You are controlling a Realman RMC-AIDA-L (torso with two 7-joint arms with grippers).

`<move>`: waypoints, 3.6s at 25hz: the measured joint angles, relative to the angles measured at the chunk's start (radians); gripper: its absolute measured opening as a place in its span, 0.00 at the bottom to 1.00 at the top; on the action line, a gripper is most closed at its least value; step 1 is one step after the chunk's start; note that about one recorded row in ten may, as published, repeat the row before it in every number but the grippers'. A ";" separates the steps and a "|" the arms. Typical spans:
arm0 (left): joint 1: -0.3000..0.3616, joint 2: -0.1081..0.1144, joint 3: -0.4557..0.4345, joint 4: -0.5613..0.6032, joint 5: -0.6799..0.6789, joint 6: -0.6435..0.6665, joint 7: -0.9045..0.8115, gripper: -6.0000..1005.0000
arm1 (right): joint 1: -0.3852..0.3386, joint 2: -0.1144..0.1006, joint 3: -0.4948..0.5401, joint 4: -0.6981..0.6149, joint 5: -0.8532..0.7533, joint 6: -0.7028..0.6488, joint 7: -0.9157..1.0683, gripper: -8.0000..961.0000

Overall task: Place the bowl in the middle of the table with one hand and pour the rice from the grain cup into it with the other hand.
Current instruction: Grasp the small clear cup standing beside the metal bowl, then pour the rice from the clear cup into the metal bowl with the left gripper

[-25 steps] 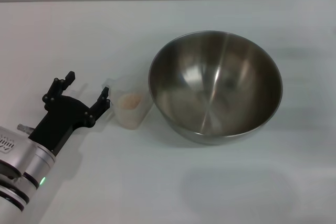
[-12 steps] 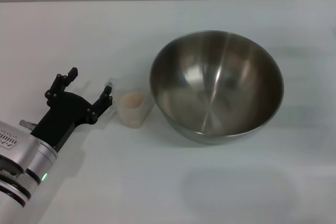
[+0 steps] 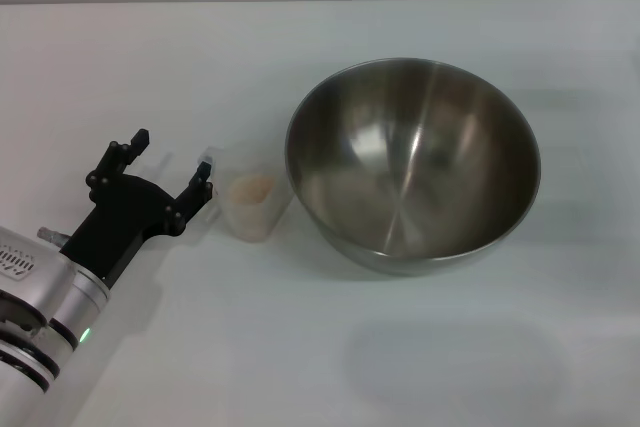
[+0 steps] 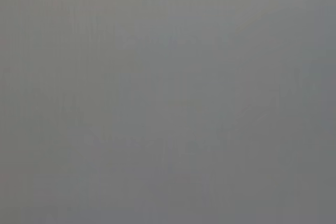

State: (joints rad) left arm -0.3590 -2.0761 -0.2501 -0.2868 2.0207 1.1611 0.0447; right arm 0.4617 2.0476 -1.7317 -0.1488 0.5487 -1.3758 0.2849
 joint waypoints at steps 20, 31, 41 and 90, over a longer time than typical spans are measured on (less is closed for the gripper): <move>-0.010 -0.001 0.004 -0.009 0.006 -0.014 -0.007 0.17 | -0.002 0.002 0.000 -0.003 -0.003 -0.012 0.006 0.82; -0.028 -0.001 0.003 -0.005 0.007 -0.025 -0.092 0.07 | -0.010 0.002 0.000 -0.014 -0.003 -0.013 0.007 0.82; -0.023 -0.002 -0.040 -0.004 0.002 0.017 -0.081 0.03 | -0.011 0.002 -0.003 -0.024 -0.003 -0.013 0.007 0.82; -0.170 -0.004 -0.042 -0.247 0.320 0.096 1.816 0.05 | 0.021 -0.015 -0.005 -0.040 -0.003 -0.007 -0.003 0.82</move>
State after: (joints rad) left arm -0.5292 -2.0800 -0.2922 -0.5333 2.3410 1.2567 1.8603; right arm 0.4827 2.0325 -1.7370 -0.1887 0.5453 -1.3829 0.2822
